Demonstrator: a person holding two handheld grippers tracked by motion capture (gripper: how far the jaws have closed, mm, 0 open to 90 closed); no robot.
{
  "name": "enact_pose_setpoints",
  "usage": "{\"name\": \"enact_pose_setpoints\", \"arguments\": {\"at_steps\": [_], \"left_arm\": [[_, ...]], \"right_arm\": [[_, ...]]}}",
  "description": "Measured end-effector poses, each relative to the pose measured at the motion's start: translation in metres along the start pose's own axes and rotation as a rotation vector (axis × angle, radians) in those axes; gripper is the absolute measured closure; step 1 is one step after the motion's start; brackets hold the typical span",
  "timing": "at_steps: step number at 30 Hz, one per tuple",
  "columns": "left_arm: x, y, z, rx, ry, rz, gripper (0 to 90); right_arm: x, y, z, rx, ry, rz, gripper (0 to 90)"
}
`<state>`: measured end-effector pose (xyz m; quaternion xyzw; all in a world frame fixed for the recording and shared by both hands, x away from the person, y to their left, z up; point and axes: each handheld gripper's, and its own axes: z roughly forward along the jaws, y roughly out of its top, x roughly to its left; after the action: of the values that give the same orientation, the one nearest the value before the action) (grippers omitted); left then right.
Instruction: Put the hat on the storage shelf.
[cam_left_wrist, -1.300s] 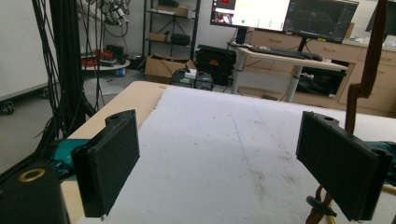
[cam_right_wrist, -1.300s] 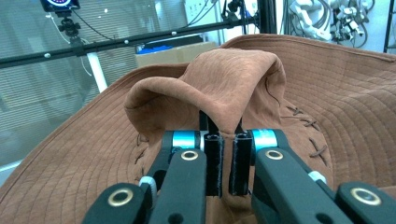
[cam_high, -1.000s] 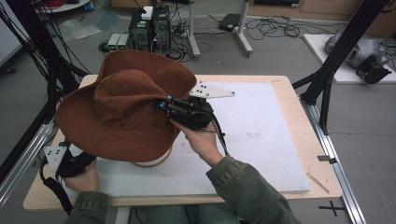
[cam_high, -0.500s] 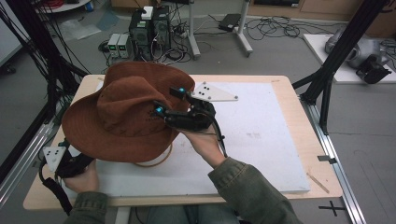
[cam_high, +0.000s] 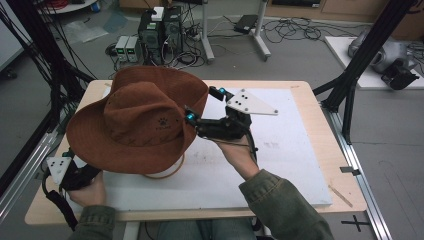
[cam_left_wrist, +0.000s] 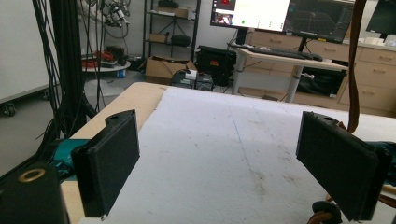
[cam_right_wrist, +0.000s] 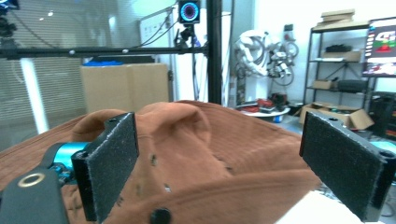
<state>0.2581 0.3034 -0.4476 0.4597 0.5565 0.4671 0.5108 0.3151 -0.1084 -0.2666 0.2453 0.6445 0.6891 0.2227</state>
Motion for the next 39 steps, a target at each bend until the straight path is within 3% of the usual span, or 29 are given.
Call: {"name": "enact_pose_setpoints", "arguments": {"at_steps": [9, 11, 15, 16, 18, 22, 23, 24, 26, 27, 28, 30, 33, 39], "left_arm": [[-0.002, 0.001, 0.000, -0.003, 0.000, 0.009, 13.5], [-0.002, 0.000, 0.000, -0.005, 0.001, 0.010, 13.6], [-0.003, 0.001, -0.001, -0.003, -0.002, 0.013, 13.6], [-0.003, 0.001, -0.001, -0.003, -0.002, 0.013, 13.6], [-0.003, 0.000, -0.001, -0.003, -0.002, 0.010, 13.5], [-0.003, 0.001, -0.002, -0.006, -0.003, 0.008, 13.5], [-0.003, 0.001, -0.002, -0.006, -0.002, 0.007, 13.5], [-0.002, 0.001, -0.002, -0.005, -0.002, 0.007, 13.6], [-0.002, 0.001, -0.002, -0.004, -0.002, 0.007, 13.6], [-0.002, 0.001, -0.002, -0.005, 0.000, 0.005, 13.6], [-0.002, 0.001, -0.002, -0.007, 0.001, 0.007, 13.6], [-0.001, 0.001, -0.003, -0.004, 0.004, 0.007, 13.5], [-0.001, 0.001, -0.003, -0.006, 0.006, 0.008, 13.6], [-0.002, 0.001, -0.006, -0.021, 0.025, 0.025, 13.6]], "right_arm": [[-0.026, 0.004, -0.040, -0.029, -0.121, -0.008, 11.6], [-0.036, 0.002, -0.057, -0.022, -0.174, -0.016, 11.6], [-0.046, -0.003, -0.075, -0.020, -0.226, -0.019, 11.6], [-0.052, -0.006, -0.087, -0.021, -0.262, -0.014, 11.6], [-0.056, -0.009, -0.094, -0.023, -0.280, -0.017, 11.6], [-0.073, -0.027, -0.124, -0.041, -0.387, 0.007, 11.6], [-0.073, -0.027, -0.124, -0.041, -0.387, 0.007, 11.6], [-0.080, -0.036, -0.134, -0.052, -0.434, 0.016, 11.6], [-0.083, -0.040, -0.139, -0.058, -0.457, 0.022, 11.6], [-0.089, -0.049, -0.148, -0.073, -0.509, 0.032, 11.6], [-0.089, -0.049, -0.148, -0.073, -0.509, 0.032, 11.6], [-0.095, -0.064, -0.161, -0.101, -0.596, 0.020, 11.6], [-0.098, -0.074, -0.168, -0.094, -0.633, 0.004, 11.6], [-0.105, -0.113, -0.181, -0.017, -0.726, -0.005, 11.7]]}}
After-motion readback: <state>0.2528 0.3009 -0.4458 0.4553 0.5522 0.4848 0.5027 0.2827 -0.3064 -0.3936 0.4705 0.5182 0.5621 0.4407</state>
